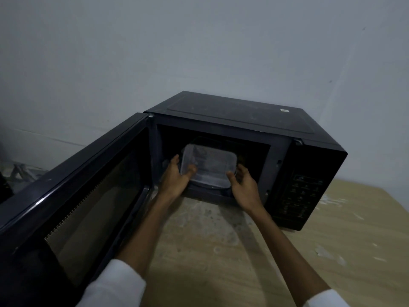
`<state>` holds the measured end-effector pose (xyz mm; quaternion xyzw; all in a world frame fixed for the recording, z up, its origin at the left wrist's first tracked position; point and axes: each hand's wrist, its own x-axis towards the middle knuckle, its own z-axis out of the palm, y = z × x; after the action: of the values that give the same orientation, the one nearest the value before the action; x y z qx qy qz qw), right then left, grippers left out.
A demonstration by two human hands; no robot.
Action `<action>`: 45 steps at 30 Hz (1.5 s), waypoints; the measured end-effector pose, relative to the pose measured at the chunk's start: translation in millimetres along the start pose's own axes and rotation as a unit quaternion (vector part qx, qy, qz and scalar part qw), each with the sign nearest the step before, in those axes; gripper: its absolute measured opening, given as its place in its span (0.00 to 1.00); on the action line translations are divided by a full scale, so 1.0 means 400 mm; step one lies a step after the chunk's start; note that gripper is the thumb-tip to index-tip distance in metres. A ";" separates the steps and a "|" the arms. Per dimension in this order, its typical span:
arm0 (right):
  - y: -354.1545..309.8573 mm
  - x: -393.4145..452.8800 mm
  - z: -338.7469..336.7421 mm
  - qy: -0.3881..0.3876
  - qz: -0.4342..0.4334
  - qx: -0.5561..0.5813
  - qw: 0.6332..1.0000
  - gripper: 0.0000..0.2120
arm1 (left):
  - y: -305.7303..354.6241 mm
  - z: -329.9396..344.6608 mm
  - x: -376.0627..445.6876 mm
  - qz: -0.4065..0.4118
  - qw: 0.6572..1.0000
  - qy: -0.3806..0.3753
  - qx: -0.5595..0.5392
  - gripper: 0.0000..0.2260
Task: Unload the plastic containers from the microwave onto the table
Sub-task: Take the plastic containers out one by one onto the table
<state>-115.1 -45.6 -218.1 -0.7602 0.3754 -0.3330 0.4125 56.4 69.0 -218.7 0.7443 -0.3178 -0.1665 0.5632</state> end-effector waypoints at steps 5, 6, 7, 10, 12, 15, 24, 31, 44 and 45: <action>-0.001 0.014 0.009 -0.012 0.005 0.041 0.999 0.28 | -0.001 0.028 0.006 0.017 0.999 0.004 -0.044 0.27; 0.002 0.013 0.008 -0.011 0.004 0.048 0.999 0.28 | 0.000 0.028 0.002 0.016 0.998 0.004 -0.061 0.28; 0.005 0.011 0.006 -0.010 0.004 0.055 0.998 0.28 | -0.002 0.028 -0.002 0.014 0.997 0.006 -0.074 0.30; 0.006 0.001 -0.003 0.007 0.013 0.060 0.998 0.28 | -0.013 0.026 -0.015 0.021 0.996 0.025 -0.077 0.29; 0.002 -0.013 -0.013 0.025 0.010 0.058 0.998 0.26 | -0.013 0.029 -0.032 0.026 0.996 0.036 -0.082 0.27; -0.003 -0.041 -0.034 0.050 -0.001 0.050 0.997 0.24 | -0.004 0.033 -0.066 0.033 0.993 0.048 -0.099 0.25; 0.022 -0.189 -0.115 0.098 -0.032 0.041 0.994 0.20 | 0.026 0.054 -0.236 0.048 0.988 0.059 -0.132 0.22; 0.052 -0.294 -0.212 0.144 -0.038 0.058 0.987 0.19 | 0.070 0.101 -0.339 0.097 0.989 0.015 -0.108 0.18; 0.133 -0.436 -0.466 0.265 -0.019 0.057 0.962 0.19 | 0.182 0.318 -0.461 0.126 0.981 -0.111 -0.101 0.16; 0.148 -0.446 -0.504 0.277 -0.016 0.055 0.959 0.18 | 0.197 0.358 -0.469 0.129 0.979 -0.121 -0.102 0.15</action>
<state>-385.7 6.7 -216.9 -0.6200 0.4442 -0.5575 0.3278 -192.1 75.2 -209.2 0.6102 -0.4582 -0.2128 0.6103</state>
